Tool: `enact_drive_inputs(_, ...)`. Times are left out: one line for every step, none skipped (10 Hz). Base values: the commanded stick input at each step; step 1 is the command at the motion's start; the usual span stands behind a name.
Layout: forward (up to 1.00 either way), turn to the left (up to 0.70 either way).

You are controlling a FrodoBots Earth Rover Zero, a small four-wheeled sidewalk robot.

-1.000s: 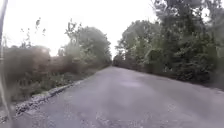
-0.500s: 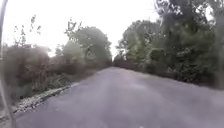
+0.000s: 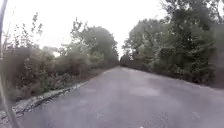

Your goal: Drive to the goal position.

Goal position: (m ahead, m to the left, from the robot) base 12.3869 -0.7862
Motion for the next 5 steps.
enact_drive_inputs(0.7, 0.01)
enact_drive_inputs(0.7, 0.01)
enact_drive_inputs(0.7, 0.01)
enact_drive_inputs(0.7, 0.01)
enact_drive_inputs(0.7, 0.01)
